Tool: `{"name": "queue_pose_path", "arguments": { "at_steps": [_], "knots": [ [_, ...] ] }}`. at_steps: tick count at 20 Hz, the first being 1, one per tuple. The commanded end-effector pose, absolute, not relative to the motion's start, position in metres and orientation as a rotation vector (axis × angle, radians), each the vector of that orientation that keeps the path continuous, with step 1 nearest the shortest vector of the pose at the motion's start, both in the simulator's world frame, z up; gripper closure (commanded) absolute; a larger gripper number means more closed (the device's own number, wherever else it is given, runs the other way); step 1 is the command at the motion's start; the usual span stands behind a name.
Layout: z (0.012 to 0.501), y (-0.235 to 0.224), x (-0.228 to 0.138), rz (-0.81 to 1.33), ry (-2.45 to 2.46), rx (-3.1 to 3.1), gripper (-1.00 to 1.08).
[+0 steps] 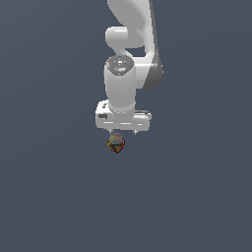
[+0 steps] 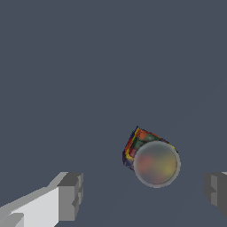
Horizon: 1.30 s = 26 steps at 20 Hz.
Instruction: Pick up the object and move it to a goal position.
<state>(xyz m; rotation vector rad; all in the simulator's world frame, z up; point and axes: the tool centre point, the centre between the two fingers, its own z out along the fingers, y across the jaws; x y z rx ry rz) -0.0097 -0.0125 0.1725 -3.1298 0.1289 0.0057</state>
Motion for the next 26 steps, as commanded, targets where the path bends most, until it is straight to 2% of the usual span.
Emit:
{"name": "queue_pose_path", "arguments": {
  "at_steps": [1, 16, 26],
  "knots": [
    [0.167, -0.015, -0.011, 0.006, 0.185, -3.127, -0.92],
    [0.119, -0.043, -0.032, 0.003, 0.730, -3.052, -0.92],
    [0.108, -0.050, -0.037, 0.000, 0.859, -3.022, -0.92]
  ]
}}
